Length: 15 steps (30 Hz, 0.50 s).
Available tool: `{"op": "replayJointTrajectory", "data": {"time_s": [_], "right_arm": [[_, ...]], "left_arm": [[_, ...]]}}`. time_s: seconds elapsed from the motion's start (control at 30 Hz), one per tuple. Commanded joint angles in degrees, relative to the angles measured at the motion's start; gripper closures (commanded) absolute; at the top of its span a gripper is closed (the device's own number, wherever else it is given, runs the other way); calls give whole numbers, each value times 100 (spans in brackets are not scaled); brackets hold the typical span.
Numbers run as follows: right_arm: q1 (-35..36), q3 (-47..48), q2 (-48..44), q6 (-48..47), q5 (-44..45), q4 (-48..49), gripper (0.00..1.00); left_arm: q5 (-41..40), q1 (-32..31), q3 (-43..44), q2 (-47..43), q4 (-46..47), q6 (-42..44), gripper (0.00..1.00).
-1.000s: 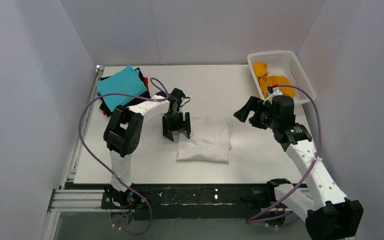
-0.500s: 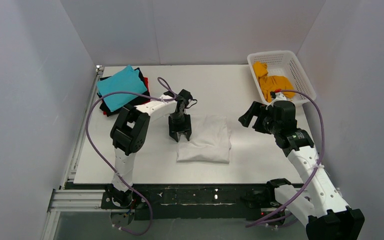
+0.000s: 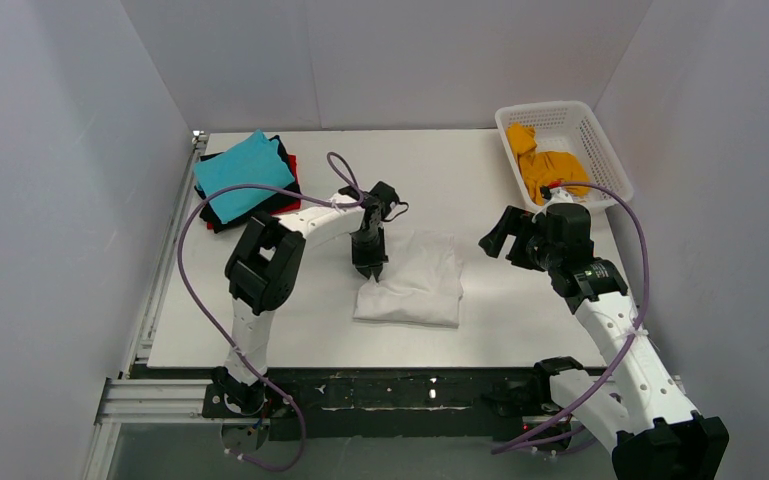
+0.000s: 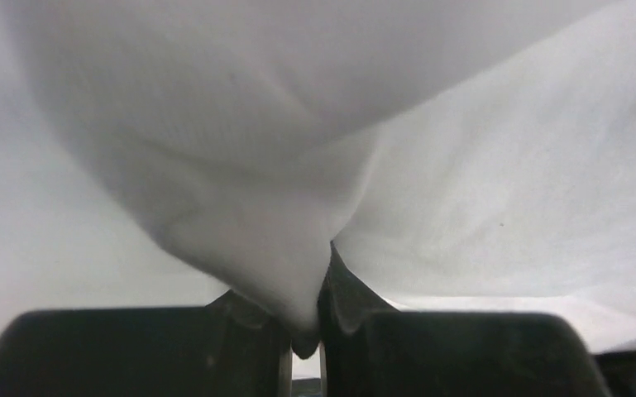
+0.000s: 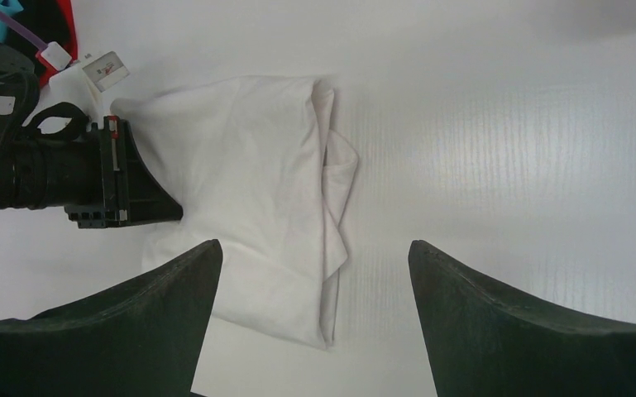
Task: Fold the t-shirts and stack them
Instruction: Put the neatly folded tshirt into the corner of the board with the left arm
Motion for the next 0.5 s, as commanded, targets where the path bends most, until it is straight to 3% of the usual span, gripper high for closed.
{"op": "replayJointTrajectory", "data": {"time_s": [0.0, 0.17, 0.3, 0.4, 0.47], "right_arm": [[-46, -17, -94, -165, 100, 154, 9], [-48, -19, -152, -255, 210, 198, 9], [-51, -29, -155, -322, 313, 247, 9], [-57, -20, -115, -364, 358, 262, 9], [-60, -6, -84, -384, 368, 260, 9]], "left_arm": [[-2304, -54, 4, 51, -1081, 527, 100], [-3406, -30, 533, -38, -1501, 1096, 100], [-3666, 44, 976, 98, -1547, 1466, 100], [-4636, 49, 1305, 175, -2019, 855, 100], [-4349, 132, 1443, 179, -1898, 1160, 100]]}}
